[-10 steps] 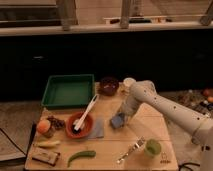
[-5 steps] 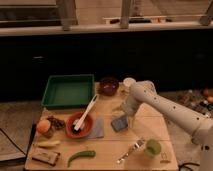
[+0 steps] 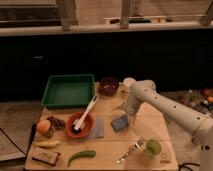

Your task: Place sponge in table surface

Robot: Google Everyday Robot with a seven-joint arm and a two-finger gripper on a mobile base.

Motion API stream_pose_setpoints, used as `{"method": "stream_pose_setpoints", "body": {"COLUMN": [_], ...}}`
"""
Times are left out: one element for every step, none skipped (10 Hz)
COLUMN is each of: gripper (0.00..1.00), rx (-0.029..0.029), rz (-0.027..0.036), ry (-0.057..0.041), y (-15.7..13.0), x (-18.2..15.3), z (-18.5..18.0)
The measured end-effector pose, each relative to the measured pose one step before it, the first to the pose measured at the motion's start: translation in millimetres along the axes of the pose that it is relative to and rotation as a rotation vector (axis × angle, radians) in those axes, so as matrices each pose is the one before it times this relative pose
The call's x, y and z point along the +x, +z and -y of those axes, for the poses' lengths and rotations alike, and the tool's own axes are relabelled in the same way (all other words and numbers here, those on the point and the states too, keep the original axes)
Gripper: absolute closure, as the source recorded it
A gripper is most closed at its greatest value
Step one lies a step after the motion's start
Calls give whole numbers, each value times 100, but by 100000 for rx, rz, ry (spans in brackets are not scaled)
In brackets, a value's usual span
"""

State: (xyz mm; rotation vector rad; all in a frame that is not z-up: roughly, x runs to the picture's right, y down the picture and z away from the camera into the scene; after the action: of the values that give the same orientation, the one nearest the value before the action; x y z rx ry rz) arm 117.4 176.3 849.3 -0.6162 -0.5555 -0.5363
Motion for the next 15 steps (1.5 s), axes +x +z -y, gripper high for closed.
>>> {"method": "stream_pose_setpoints", "body": {"gripper": [20,20,20,20,20,20,20,20,20,20,20,20,20,20,20], "rx": [356,279,32,-92,46,-154,-440,68,-67,10,81,59,7,-1,5], "rz": [-877,-930,-612,-730,-638,-495,-130,-23,59,0,-49,-16,14,38,-10], "ry": [673,617,371,328,374,531,351,-38,-293,-12,244,23,-87,-189,29], "y": [-394,-424,-248,-280,-266,-202,-42,-16,59,8,-40,-15,17,32,-3], "x": [221,257,165,190,191,192,89,-10,-111,-2,93,10,-31,-73,12], "z": [-140,-109,-23,6,7,-140,-222,49,134,3,-106,6,48,97,-12]}}
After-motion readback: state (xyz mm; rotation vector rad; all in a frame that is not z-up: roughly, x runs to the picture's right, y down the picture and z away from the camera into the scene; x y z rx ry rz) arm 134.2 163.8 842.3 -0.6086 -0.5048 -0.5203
